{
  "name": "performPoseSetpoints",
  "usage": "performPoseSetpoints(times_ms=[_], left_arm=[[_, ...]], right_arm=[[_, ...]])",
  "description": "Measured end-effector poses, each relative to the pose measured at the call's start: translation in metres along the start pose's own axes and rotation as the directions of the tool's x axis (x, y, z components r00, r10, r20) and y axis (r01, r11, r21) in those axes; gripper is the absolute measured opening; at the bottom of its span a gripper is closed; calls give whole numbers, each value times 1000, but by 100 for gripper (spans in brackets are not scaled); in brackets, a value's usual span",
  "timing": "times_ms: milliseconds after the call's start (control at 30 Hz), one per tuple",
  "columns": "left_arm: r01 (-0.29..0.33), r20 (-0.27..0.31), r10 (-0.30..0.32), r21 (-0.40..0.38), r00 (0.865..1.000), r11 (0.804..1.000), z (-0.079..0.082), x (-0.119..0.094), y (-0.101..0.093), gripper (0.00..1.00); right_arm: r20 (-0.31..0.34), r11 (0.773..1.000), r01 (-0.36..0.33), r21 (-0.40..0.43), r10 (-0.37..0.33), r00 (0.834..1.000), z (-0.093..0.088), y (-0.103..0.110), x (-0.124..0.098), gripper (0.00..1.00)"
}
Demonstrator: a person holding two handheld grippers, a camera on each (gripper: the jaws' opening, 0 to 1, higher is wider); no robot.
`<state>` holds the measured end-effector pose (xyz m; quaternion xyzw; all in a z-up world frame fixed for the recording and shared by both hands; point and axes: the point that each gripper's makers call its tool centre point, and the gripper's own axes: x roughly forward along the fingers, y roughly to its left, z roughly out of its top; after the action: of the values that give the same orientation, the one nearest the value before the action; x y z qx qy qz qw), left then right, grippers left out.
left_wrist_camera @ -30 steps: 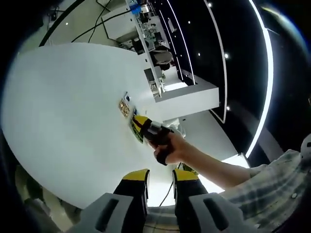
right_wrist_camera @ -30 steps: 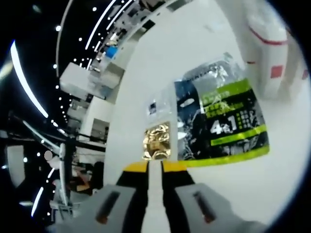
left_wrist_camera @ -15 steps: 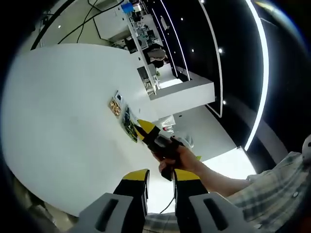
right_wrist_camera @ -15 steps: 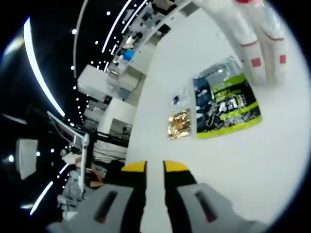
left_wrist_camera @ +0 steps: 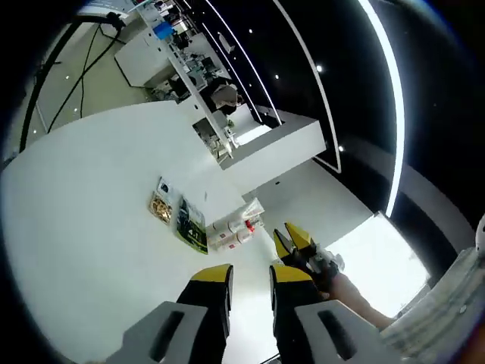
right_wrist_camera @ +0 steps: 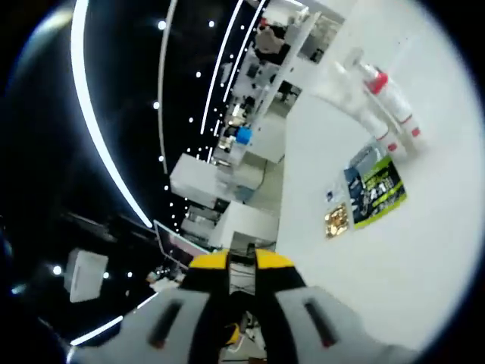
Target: Arrange the skincare products in the storage area until every visible bottle or jar stands upright without overlapping.
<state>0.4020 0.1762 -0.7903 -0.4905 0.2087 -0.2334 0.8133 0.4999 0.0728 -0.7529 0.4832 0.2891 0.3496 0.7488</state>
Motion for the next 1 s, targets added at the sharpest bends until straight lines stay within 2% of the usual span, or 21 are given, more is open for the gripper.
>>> performPoseSetpoints(times_ms=[67, 267, 300, 400, 433, 533, 567, 667, 700, 733, 767, 833, 867, 900, 967, 1000], left_arm=[[9, -8, -9, 30, 1000, 1000, 2, 5, -6, 19], [46, -84, -34, 151, 996, 987, -1, 13, -29, 20], [48, -89, -33, 174, 996, 984, 0, 12, -31, 21], [50, -110, -23, 250, 994, 967, 2, 12, -37, 25], [53, -115, -21, 287, 993, 957, 4, 12, -40, 27], [74, -103, -46, 279, 994, 957, 11, 12, -51, 31], [78, -98, -52, 288, 994, 954, 13, 12, -53, 32], [72, -94, -40, 366, 995, 928, 16, 13, -57, 38], [71, -101, -33, 394, 994, 916, 15, 13, -56, 41], [66, -108, -22, 423, 994, 904, 14, 13, -56, 45], [69, -117, -21, 426, 993, 902, 11, 14, -57, 48], [67, -123, -15, 431, 992, 900, 8, 14, -57, 55], [66, -125, -11, 446, 992, 892, 7, 13, -57, 58], [69, -130, -8, 470, 991, 880, 5, 13, -56, 62], [62, -152, 19, 511, 988, 857, 0, 11, -53, 71], [39, -143, 47, 544, 989, 838, 1, 10, -48, 76]], right_arm=[[3, 1000, -12, -17, 12, 1000, 3, 6, -14, 14], [-24, 980, 18, -199, -23, 999, 4, 12, -61, 16], [-23, 974, 28, -224, -34, 999, 5, 11, -67, 17], [-16, 933, 68, -354, -79, 997, 10, 9, -85, 18], [-8, 911, 80, -405, -91, 996, 11, 10, -90, 19], [31, 830, 123, -545, -127, 991, 14, 17, -96, 23], [41, 817, 123, -563, -122, 992, 14, 20, -97, 25], [55, 765, 120, -632, -111, 992, 12, 32, -99, 30], [61, 718, 130, -684, -121, 991, 11, 33, -101, 33], [73, 682, 144, -717, -131, 989, 12, 32, -103, 36], [88, 655, 155, -739, -134, 987, 12, 32, -104, 40], [99, 643, 157, -750, -126, 987, 10, 32, -107, 47], [107, 627, 169, -760, -136, 985, 11, 29, -110, 51], [120, 587, 192, -786, -160, 980, 12, 25, -112, 56], [134, 569, 216, -793, -183, 974, 13, 21, -114, 68], [148, 566, 227, -792, -183, 972, 13, 21, -114, 73]])
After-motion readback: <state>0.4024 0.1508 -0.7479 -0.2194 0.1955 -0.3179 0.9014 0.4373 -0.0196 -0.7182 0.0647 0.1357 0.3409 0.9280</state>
